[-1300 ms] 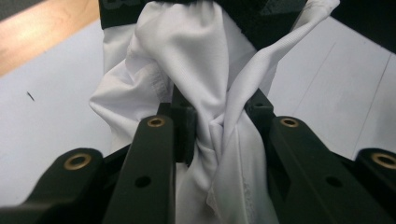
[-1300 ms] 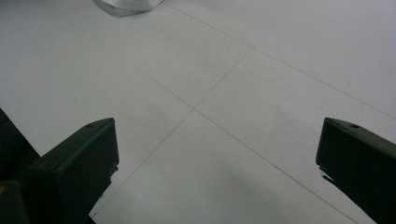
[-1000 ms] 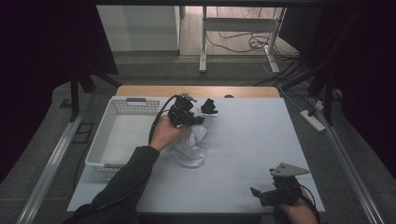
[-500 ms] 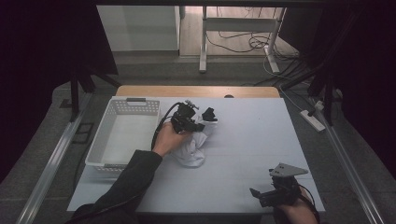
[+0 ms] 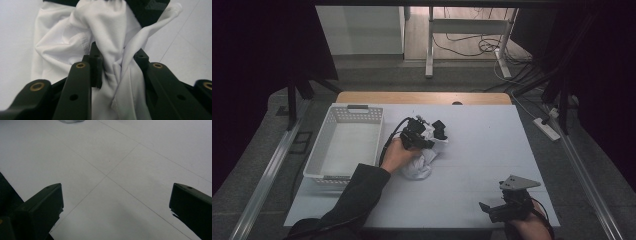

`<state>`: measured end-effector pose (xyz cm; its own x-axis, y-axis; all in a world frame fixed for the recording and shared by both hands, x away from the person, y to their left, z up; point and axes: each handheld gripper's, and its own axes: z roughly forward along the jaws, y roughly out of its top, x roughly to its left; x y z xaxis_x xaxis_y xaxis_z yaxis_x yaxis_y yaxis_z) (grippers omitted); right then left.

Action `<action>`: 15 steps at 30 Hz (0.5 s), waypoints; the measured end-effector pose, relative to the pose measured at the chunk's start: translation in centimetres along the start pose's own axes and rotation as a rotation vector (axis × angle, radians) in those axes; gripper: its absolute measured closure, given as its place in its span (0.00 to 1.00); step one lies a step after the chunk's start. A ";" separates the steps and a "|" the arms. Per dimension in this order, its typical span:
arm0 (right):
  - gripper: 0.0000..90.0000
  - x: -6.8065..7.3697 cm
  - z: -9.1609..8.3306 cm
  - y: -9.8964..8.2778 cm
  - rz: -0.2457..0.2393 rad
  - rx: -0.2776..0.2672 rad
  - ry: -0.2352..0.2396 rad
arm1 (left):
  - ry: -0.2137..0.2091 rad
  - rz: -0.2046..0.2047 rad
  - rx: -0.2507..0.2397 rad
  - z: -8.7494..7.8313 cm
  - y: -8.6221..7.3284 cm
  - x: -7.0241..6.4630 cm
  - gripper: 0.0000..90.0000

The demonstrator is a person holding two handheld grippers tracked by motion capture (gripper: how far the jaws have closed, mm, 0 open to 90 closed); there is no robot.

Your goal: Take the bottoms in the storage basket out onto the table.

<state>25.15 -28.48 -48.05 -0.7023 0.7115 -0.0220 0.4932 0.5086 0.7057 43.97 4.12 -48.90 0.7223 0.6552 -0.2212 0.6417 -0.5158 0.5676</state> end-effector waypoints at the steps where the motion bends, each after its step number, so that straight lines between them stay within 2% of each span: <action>1: 0.00 0.0 0.0 0.0 -0.001 0.000 0.000 | -0.004 -0.001 0.000 0.2 -0.1 0.0 0.76; 11: 0.00 0.1 0.0 0.0 -0.008 0.005 0.003 | -0.024 -0.017 0.021 1.4 -0.7 0.3 0.72; 15: 0.00 0.1 0.0 0.0 -0.014 0.011 0.002 | -0.024 -0.005 0.016 1.8 -0.9 0.4 0.70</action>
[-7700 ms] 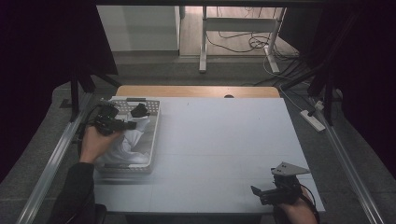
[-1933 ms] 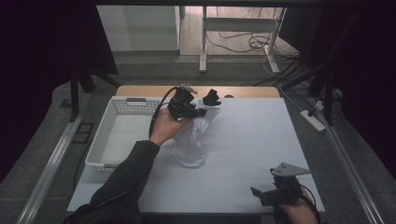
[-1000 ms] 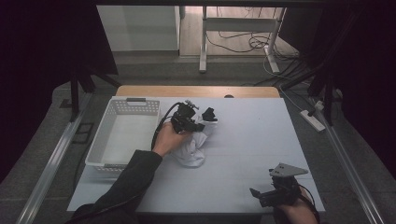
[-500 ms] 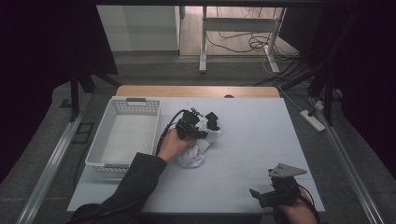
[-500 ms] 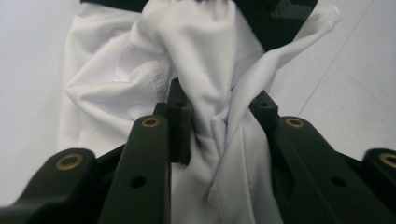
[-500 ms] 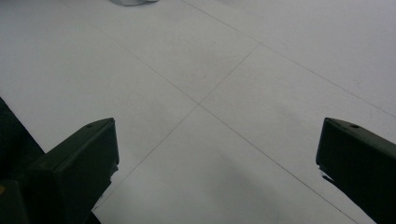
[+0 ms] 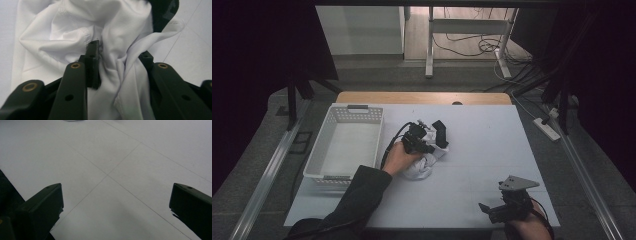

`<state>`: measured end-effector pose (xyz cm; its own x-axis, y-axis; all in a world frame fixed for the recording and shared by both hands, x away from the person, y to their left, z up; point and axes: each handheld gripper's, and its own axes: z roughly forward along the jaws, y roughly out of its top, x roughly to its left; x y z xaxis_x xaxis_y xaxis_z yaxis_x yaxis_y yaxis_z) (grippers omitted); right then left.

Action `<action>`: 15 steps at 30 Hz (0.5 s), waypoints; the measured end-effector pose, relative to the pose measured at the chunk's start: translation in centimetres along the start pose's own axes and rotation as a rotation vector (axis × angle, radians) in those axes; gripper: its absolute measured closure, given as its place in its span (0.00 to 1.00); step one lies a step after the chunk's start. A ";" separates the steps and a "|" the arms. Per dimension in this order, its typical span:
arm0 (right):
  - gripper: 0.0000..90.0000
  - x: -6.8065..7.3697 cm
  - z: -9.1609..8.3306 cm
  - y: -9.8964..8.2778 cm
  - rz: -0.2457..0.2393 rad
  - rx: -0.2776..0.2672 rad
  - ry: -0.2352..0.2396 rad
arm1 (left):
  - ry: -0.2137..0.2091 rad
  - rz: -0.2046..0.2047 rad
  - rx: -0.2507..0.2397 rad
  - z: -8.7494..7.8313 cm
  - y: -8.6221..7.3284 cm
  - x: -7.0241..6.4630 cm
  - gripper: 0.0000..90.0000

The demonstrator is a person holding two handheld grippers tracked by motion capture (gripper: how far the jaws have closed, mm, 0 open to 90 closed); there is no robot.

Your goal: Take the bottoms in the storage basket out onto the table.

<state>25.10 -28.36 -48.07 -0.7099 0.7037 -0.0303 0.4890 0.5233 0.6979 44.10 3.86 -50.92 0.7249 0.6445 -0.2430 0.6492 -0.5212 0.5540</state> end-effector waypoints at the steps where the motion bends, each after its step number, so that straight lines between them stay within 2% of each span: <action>1: 0.00 0.0 0.0 0.0 0.000 -0.001 0.001 | 0.004 0.002 0.002 0.1 -0.1 0.0 0.69; 5: 0.00 0.0 0.0 0.0 -0.003 0.000 0.001 | 0.011 0.017 0.010 0.5 -0.2 0.0 0.66; 12: 0.00 0.1 0.0 0.0 -0.007 0.003 0.002 | 0.049 0.080 0.005 0.9 -0.5 -0.3 0.61; 15: 0.00 0.1 0.1 0.0 -0.011 0.005 0.002 | 0.062 0.093 -0.001 1.0 -0.5 -0.5 0.59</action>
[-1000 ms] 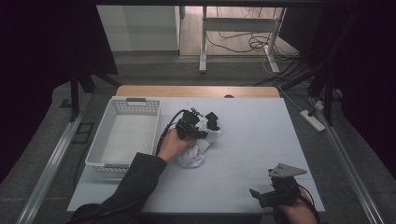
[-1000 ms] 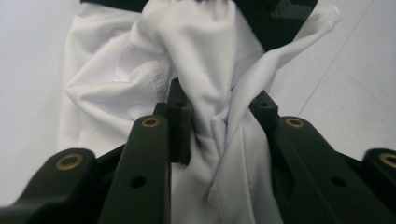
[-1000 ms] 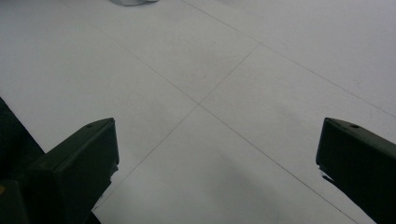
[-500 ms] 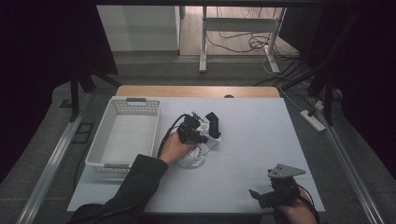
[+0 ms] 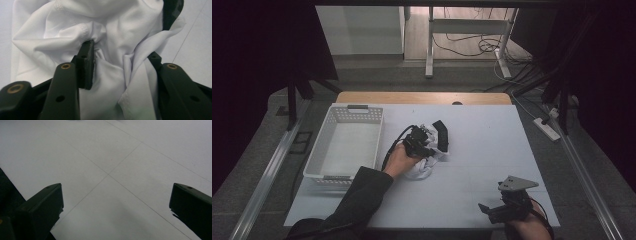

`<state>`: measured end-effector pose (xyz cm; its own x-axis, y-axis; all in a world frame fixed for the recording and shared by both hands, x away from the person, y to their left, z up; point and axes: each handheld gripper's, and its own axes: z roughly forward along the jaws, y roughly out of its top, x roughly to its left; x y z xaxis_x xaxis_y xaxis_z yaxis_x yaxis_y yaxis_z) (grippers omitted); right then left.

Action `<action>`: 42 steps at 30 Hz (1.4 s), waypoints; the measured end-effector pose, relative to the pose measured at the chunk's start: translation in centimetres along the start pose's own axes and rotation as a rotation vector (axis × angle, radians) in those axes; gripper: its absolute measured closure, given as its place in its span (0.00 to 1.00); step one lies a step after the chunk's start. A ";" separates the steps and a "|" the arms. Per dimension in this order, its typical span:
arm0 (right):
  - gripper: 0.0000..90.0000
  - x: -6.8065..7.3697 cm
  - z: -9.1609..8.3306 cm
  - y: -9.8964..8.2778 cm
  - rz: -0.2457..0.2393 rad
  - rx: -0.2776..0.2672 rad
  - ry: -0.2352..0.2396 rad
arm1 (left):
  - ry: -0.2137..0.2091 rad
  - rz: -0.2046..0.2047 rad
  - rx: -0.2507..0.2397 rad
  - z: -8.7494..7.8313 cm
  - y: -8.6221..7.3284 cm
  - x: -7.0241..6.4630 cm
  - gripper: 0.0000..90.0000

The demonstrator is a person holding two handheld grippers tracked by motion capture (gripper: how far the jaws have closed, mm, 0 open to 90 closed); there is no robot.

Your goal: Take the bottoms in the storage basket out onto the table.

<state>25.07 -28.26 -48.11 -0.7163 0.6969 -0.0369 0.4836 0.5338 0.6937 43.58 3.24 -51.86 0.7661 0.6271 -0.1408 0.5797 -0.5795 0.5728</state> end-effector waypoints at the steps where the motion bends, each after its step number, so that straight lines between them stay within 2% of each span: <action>1: 0.00 0.0 0.0 0.0 -0.001 0.000 0.000 | 0.004 0.002 -0.002 0.0 0.0 0.0 0.58; 3: 0.00 0.0 0.0 0.0 -0.002 0.001 0.001 | 0.022 0.006 -0.004 0.1 -0.1 -0.1 0.55; 5: 0.00 0.0 0.0 0.0 -0.002 0.000 0.000 | 0.037 0.008 -0.002 0.2 -0.1 0.0 0.47; 13: 0.00 0.0 0.0 0.0 -0.004 0.000 0.001 | 0.041 0.008 -0.003 0.2 -0.1 0.0 0.43; 19: 0.00 0.0 0.0 0.0 -0.003 0.001 0.002 | 0.042 -0.018 0.017 0.1 0.2 -0.1 0.36; 28: 0.00 0.0 0.0 0.0 -0.002 0.000 0.002 | 0.031 -0.034 0.031 0.0 0.5 -0.2 0.19; 32: 0.00 0.0 0.0 0.0 -0.003 0.001 0.002 | 0.018 -0.052 0.043 -0.2 0.6 0.0 0.16; 42: 0.00 0.0 0.0 0.0 -0.004 0.000 0.002 | 0.015 -0.046 0.052 -0.7 0.8 0.1 0.10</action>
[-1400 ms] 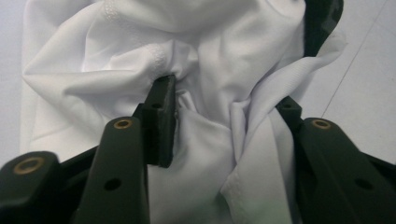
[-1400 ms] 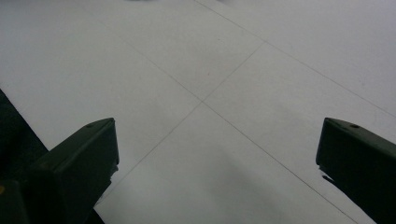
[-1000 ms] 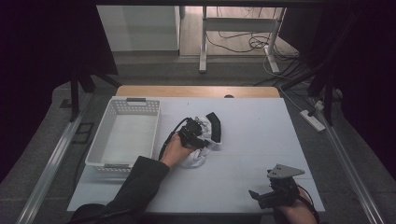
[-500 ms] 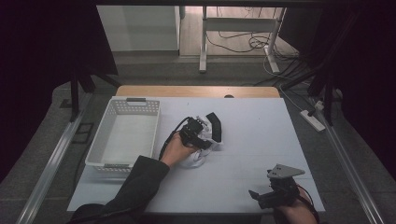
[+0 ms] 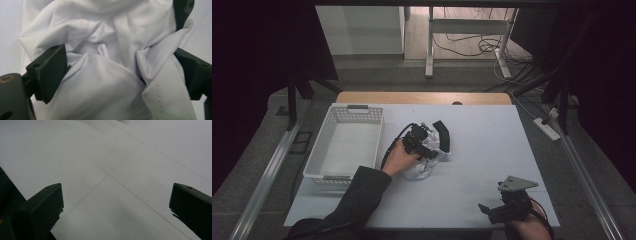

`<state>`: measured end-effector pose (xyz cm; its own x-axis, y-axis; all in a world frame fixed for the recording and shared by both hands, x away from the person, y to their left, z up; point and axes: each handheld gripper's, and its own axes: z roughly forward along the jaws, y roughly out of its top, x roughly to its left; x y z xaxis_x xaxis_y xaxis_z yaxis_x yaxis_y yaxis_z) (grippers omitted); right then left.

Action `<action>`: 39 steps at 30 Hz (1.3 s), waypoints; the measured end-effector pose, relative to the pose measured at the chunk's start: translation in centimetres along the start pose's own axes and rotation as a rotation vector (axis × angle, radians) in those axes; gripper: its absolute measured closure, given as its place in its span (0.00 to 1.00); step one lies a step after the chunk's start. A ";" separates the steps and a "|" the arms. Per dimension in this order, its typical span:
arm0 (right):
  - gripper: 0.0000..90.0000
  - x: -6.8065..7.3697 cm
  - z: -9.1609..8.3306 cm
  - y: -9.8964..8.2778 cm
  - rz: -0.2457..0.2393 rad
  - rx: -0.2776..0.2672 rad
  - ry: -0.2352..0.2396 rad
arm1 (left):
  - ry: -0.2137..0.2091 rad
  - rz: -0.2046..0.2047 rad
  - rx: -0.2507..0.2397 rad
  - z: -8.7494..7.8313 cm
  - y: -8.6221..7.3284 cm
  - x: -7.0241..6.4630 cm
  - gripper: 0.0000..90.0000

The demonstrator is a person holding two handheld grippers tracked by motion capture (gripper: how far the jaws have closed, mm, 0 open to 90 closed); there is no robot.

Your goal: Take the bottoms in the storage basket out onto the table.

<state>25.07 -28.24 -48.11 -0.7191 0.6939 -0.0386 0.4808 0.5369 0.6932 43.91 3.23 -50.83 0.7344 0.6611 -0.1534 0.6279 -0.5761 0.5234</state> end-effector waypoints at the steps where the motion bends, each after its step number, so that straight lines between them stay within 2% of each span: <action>1: 0.00 0.0 0.0 0.0 0.000 0.000 0.000 | -0.003 0.000 -0.002 -0.1 0.0 0.0 0.09; 8: 0.00 0.0 0.0 0.0 -0.001 0.001 0.000 | -0.008 0.019 -0.014 -0.7 0.3 -0.4 0.01; 11: 0.00 0.0 0.0 0.0 -0.001 0.001 0.000 | -0.022 0.022 -0.028 -1.0 0.3 -0.5 0.00; 18: 0.00 0.0 0.0 0.0 -0.001 0.000 0.000 | -0.093 0.028 -0.043 -1.7 0.2 -0.5 0.00; 24: 0.00 0.1 0.1 0.0 -0.004 0.002 -0.001 | -0.104 0.037 -0.056 -2.5 0.0 -0.4 0.00; 39: 0.00 0.1 0.1 0.0 -0.006 0.005 -0.002 | -0.093 0.084 -0.122 -4.4 -0.5 -0.9 0.00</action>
<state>25.05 -28.12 -48.14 -0.7208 0.6917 -0.0443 0.4793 0.5435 0.6891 41.78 5.04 -47.23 0.8073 0.5623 -0.1788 0.5315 -0.5614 0.6343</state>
